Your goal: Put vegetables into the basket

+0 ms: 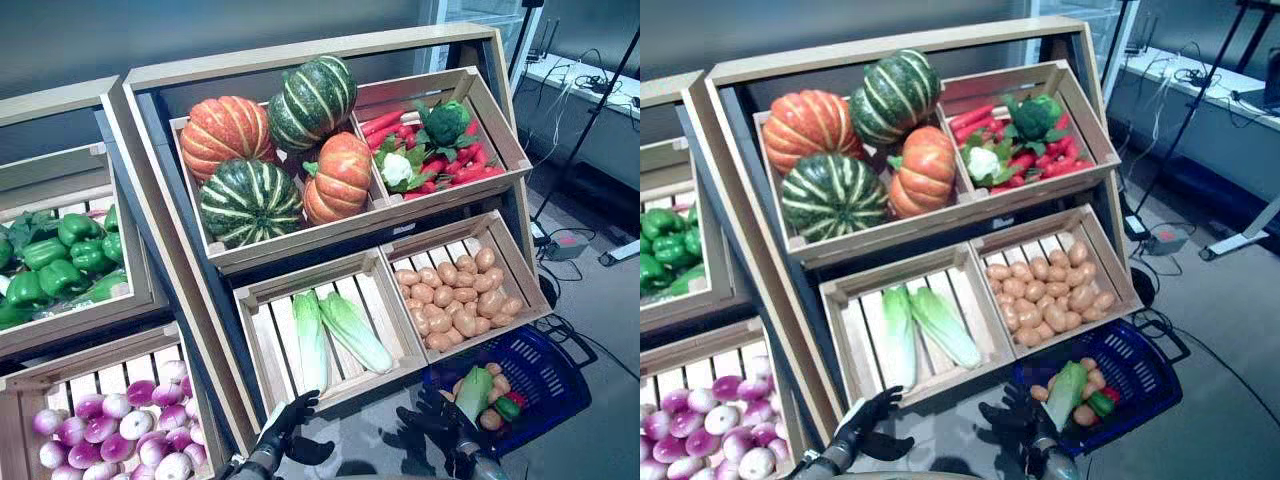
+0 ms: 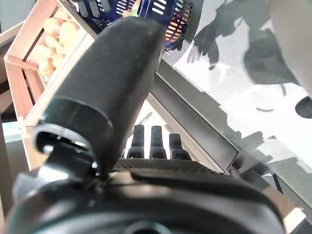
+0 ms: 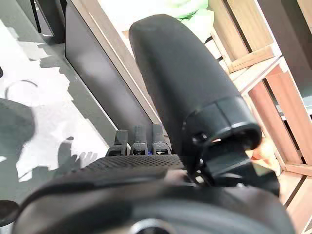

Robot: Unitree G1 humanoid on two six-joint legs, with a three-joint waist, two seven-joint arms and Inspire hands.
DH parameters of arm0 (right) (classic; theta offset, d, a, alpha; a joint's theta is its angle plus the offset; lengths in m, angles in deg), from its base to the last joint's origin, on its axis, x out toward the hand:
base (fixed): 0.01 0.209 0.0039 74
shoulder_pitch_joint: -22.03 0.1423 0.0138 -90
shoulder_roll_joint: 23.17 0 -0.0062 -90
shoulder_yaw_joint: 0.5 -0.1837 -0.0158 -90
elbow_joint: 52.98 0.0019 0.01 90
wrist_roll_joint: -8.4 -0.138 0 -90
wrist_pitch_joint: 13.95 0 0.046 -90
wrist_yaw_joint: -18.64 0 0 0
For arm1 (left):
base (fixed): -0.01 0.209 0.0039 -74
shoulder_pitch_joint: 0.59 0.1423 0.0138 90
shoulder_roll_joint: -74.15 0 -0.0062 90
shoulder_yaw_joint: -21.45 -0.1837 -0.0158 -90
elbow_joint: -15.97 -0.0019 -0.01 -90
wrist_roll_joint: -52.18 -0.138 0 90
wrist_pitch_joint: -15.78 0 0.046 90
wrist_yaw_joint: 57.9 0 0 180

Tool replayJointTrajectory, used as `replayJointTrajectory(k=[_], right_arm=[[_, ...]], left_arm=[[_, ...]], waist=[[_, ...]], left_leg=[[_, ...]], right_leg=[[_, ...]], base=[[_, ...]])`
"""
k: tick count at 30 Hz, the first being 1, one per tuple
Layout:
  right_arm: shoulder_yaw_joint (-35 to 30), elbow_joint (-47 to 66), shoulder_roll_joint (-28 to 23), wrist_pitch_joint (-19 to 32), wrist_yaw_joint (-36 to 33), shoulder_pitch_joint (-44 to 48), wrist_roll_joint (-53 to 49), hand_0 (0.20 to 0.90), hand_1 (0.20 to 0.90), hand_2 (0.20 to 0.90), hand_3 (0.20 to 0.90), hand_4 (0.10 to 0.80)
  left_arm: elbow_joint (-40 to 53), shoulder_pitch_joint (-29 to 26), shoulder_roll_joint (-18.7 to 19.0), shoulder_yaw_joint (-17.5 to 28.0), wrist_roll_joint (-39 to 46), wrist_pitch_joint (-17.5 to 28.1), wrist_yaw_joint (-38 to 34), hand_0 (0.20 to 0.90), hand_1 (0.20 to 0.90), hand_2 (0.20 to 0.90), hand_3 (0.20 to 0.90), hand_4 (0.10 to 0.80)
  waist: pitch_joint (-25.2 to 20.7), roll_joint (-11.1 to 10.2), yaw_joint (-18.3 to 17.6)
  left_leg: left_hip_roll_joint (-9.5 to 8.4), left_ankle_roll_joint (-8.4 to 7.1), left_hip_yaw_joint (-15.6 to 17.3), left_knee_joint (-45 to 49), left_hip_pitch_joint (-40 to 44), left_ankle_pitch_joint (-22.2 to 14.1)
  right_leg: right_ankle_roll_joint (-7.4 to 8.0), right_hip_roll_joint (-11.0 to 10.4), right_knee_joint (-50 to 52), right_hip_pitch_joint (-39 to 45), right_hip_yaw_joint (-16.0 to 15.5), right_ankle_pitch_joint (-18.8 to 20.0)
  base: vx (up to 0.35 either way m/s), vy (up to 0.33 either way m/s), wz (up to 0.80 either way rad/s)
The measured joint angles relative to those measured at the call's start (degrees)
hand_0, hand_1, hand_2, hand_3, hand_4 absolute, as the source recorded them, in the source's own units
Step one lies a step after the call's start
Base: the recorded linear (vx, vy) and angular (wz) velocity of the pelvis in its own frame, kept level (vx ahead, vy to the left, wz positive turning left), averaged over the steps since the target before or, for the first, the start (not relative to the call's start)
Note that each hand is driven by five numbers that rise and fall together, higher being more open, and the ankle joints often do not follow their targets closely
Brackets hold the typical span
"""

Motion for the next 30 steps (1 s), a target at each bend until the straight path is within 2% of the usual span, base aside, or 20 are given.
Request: replayJointTrajectory(k=[8,17,20,25,26,28,30], right_arm=[[0.06,0.0,-0.06,-0.55,0.0,0.0,1.12,0.9,0.9,0.9,0.9,0.8],[0.05,-0.17,-0.02,-1.75,-0.01,0.0,1.13,0.9,0.9,0.9,0.9,0.8],[0.08,-0.18,-0.02,-1.91,-0.02,0.0,1.12,0.9,0.9,0.9,0.9,0.8],[0.09,-0.22,-0.08,-2.19,-0.01,0.01,1.07,0.9,0.9,0.9,0.9,0.8],[0.07,-0.23,-0.24,-2.26,-0.01,0.08,1.0,0.9,0.9,0.9,0.9,0.8],[0.07,-0.23,-0.72,-2.37,-0.01,0.14,0.96,0.9,0.9,0.9,0.9,0.8],[0.07,-0.22,-1.62,-2.86,0.0,0.2,0.94,0.9,0.9,0.9,0.9,0.8]], left_arm=[[0.15,-0.05,0.08,-0.01,-0.33,0.01,-0.16,0.9,0.9,0.9,0.9,0.8],[0.24,-1.87,0.73,-1.83,-9.05,-0.78,-4.9,0.9,0.9,0.9,0.9,0.8],[0.83,-2.24,1.57,-3.49,-15.69,0.57,-9.87,0.9,0.9,0.9,0.9,0.8],[3.66,-3.14,3.69,-6.8,-32.92,3.0,-22.26,0.9,0.9,0.9,0.9,0.8],[4.39,-4.13,4.78,-8.35,-39.45,2.99,-26.54,0.9,0.9,0.9,0.9,0.8],[5.77,-5.62,6.72,-10.48,-45.9,2.88,-30.17,0.9,0.9,0.9,0.9,0.8],[7.43,-7.09,8.7,-12.07,-48.89,2.75,-31.91,0.9,0.9,0.9,0.9,0.8]], waist=[[0.03,-0.32,0.04],[-0.02,-0.95,-0.25],[-0.04,-0.9,-0.67],[0.0,-0.75,-1.03],[0.08,-0.53,-1.21],[0.22,-0.05,-1.67],[0.49,0.54,-1.86]], left_leg=[[0.01,-0.01,-0.01,0.0,0.01,0.01],[0.0,-0.02,0.08,0.01,0.2,0.01],[0.0,-0.02,0.12,0.01,0.39,0.02],[0.0,-0.01,0.22,0.01,0.39,0.01],[-0.01,-0.01,0.31,0.01,0.44,0.01],[-0.03,0.02,0.53,0.01,0.61,-0.02],[-0.03,0.04,0.82,0.01,0.83,-0.03]], right_leg=[[0.0,0.02,0.0,0.02,0.0,0.0],[0.0,0.01,0.0,0.06,0.08,0.01],[0.0,0.01,0.0,0.03,0.13,0.01],[-0.01,0.0,0.0,-0.08,0.28,0.01],[-0.01,-0.01,0.0,-0.09,0.37,0.01],[-0.01,-0.03,0.0,-0.12,0.64,0.01],[0.03,-0.03,0.01,-0.12,1.04,0.06]], base=[[0.0,0.0,0.0],[0.0,0.0,0.0],[0.0,0.0,0.0],[0.005,0.018,0.0],[0.027,0.073,-0.02],[0.026,0.072,-0.06],[0.025,0.057,-0.1]])
